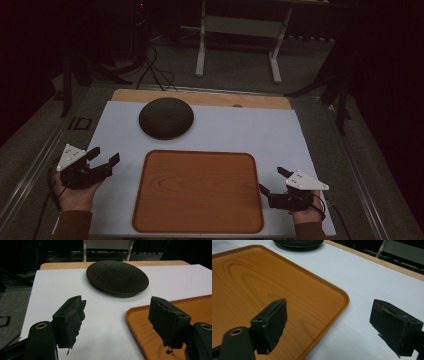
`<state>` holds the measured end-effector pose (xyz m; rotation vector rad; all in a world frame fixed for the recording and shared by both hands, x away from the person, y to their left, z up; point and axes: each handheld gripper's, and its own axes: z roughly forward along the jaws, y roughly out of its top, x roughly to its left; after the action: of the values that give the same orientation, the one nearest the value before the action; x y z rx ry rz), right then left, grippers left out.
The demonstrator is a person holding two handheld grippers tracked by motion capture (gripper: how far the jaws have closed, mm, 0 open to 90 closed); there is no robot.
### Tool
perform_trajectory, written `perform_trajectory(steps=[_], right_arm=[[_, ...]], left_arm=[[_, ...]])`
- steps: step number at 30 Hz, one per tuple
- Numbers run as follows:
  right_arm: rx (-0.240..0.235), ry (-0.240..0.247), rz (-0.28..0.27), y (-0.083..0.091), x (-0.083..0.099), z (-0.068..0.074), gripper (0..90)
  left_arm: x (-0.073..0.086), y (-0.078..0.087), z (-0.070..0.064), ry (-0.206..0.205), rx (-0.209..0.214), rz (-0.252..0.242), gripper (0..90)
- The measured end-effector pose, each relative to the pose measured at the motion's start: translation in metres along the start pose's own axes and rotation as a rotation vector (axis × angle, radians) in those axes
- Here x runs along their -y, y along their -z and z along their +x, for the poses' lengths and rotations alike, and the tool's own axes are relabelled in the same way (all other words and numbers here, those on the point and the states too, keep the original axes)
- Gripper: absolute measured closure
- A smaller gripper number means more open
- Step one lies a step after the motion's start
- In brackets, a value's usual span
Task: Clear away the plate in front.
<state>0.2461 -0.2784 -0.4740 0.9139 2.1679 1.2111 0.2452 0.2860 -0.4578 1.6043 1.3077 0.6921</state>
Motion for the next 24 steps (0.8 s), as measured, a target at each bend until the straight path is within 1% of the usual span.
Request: perform_trajectory(steps=[2,4,6,7,9,10,11,12,14,15,16,17,18,19,20,22,24], right_arm=[[-0.001,0.009,0.003,0.000,-0.001,0.001,14.2],[-0.001,0.010,0.004,0.000,-0.001,0.002,14.2],[0.000,0.011,0.003,-0.001,-0.001,0.002,14.2],[0.001,0.008,0.003,0.000,-0.001,0.002,14.2],[0.000,0.005,-0.003,0.000,-0.001,0.001,14.2],[0.000,0.005,-0.003,0.000,-0.001,0.001,14.2],[0.001,0.005,-0.003,0.000,-0.001,0.001,14.2],[0.000,0.004,-0.003,0.000,-0.001,0.001,14.2],[0.001,0.006,-0.003,0.000,-0.001,0.001,14.2],[0.002,0.006,-0.003,0.000,-0.001,0.001,14.3],[0.003,0.006,-0.003,0.000,-0.001,0.001,14.2],[0.003,0.007,-0.004,0.000,-0.001,0.001,14.2],[0.003,0.008,-0.005,0.000,-0.001,0.001,14.2],[0.003,0.008,-0.005,0.000,-0.001,0.001,14.2],[0.004,0.005,-0.006,0.001,-0.001,0.001,14.2],[0.005,0.002,-0.011,0.001,-0.001,0.000,14.2],[0.004,0.002,-0.013,0.001,-0.001,0.000,14.2]], left_arm=[[-0.004,-0.008,-0.002,-0.005,0.006,0.005,28.1],[-0.006,-0.010,-0.002,-0.005,0.007,0.007,28.1],[-0.009,-0.017,-0.003,0.002,0.010,0.006,28.3],[-0.012,-0.025,-0.003,0.000,0.009,0.007,28.3],[-0.015,-0.033,-0.004,0.011,0.008,0.008,28.8],[-0.015,-0.033,-0.004,0.011,0.008,0.008,29.2],[-0.016,-0.036,-0.005,0.014,0.008,0.008,29.8],[-0.019,-0.044,-0.005,0.021,0.000,0.014,30.9],[-0.022,-0.052,-0.005,0.036,-0.002,0.024,34.5],[-0.023,-0.056,-0.004,0.045,0.002,0.029,35.9],[-0.023,-0.056,-0.004,0.045,0.002,0.029,37.7],[-0.026,-0.063,-0.002,0.059,-0.004,0.037,38.5],[-0.028,-0.067,-0.002,0.064,-0.009,0.036,38.9],[-0.028,-0.067,-0.002,0.064,-0.009,0.036,39.8],[-0.031,-0.074,-0.001,0.071,-0.026,0.043,40.6],[-0.034,-0.081,0.001,0.079,-0.046,0.049,41.9],[-0.035,-0.090,0.003,0.090,-0.053,0.054,42.7]])
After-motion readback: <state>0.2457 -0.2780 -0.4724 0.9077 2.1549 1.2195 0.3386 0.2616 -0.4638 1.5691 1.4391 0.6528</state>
